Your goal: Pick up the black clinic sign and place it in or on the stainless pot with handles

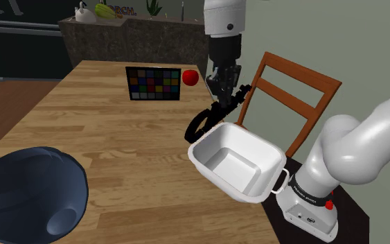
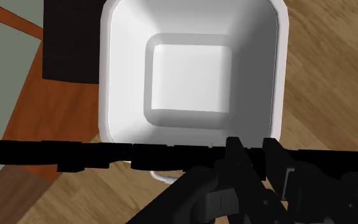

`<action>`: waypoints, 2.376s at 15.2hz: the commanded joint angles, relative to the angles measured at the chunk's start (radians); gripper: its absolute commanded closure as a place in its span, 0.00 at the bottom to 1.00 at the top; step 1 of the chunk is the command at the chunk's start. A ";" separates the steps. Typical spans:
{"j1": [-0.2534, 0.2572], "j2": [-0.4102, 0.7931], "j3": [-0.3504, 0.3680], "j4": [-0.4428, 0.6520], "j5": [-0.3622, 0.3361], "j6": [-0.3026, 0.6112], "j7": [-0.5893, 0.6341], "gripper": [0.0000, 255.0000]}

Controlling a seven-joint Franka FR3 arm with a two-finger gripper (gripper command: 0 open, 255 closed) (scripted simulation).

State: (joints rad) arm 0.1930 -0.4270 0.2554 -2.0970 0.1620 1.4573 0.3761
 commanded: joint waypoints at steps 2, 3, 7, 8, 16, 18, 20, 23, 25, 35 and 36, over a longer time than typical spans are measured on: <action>0.008 -0.122 -0.022 -0.085 0.012 -0.039 -0.020 1.00; 0.011 -0.162 -0.030 -0.110 0.014 -0.054 -0.027 1.00; 0.017 -0.211 -0.034 -0.181 0.019 -0.033 -0.036 1.00; 0.017 -0.213 -0.033 -0.195 0.020 -0.020 -0.037 1.00; 0.021 -0.221 -0.021 -0.308 0.030 0.084 -0.045 1.00; 0.022 -0.221 -0.017 -0.334 0.033 0.111 -0.047 1.00; 0.023 -0.220 -0.013 -0.360 0.035 0.138 -0.049 1.00; 0.024 -0.216 -0.008 -0.398 0.040 0.179 -0.051 1.00; 0.025 -0.212 -0.003 -0.423 0.043 0.209 -0.053 1.00; 0.026 -0.210 -0.005 -0.423 0.042 0.210 -0.053 0.00; 0.026 -0.211 -0.005 -0.424 0.042 0.210 -0.053 0.00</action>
State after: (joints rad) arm 0.2186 -0.6398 0.2493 -2.5198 0.2032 1.6670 0.3230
